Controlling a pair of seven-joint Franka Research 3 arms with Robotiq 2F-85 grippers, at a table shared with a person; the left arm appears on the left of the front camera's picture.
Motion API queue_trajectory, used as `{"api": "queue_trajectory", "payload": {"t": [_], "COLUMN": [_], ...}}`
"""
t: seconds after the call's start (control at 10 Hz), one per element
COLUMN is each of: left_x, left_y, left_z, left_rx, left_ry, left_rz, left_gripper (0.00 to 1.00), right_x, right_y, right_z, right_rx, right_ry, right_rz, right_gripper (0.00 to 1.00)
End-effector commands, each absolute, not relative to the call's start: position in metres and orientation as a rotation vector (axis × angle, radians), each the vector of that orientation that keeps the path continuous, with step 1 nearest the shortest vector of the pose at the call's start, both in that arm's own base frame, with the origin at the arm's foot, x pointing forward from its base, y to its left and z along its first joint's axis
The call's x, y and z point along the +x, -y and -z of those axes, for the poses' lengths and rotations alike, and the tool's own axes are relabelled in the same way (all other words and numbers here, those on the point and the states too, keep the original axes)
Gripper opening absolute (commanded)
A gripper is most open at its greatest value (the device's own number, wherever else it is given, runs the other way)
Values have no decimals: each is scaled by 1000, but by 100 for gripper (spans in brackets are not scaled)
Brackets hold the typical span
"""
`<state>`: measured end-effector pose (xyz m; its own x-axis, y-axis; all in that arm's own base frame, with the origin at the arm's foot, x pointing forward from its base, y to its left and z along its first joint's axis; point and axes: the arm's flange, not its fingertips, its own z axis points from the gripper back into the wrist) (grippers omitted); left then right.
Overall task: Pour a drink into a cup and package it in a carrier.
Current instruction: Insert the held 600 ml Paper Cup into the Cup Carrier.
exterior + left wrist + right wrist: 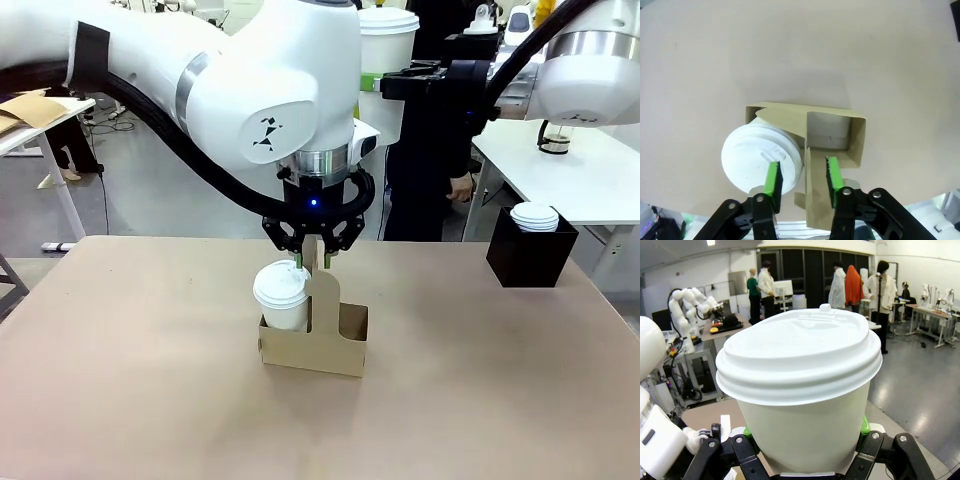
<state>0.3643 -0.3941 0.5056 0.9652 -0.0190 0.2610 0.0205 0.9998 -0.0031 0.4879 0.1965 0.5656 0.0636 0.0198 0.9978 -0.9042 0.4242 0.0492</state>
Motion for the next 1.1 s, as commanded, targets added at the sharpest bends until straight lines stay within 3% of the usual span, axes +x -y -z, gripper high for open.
{"api": "queue_trajectory", "payload": {"t": [0.0, 0.1, 0.2, 0.5, 0.7, 1.0], "left_x": [348, 344, 335, 320, 325, 333], "left_y": [372, 359, 339, 274, 220, 174], "left_z": [-529, -544, -563, -601, -602, -582], "left_rx": [-73, -100, -131, -157, -151, -118], "left_ry": [242, 249, 271, 382, 431, 531], "left_rz": [131, 169, 213, 344, 508, 529], "left_gripper": [100, 95, 100, 100, 100, 100], "right_x": [501, 513, 520, 526, 518, 501], "right_y": [-175, -160, -153, -146, -155, -160], "right_z": [-562, -550, -536, -491, -459, -430], "right_rx": [892, 916, 943, 1030, 1106, 1195], "right_ry": [1345, 1332, 1308, 1225, 1159, 1081], "right_rz": [-856, -881, -887, -952, -1017, -991], "right_gripper": [81, 81, 81, 81, 81, 81]}}
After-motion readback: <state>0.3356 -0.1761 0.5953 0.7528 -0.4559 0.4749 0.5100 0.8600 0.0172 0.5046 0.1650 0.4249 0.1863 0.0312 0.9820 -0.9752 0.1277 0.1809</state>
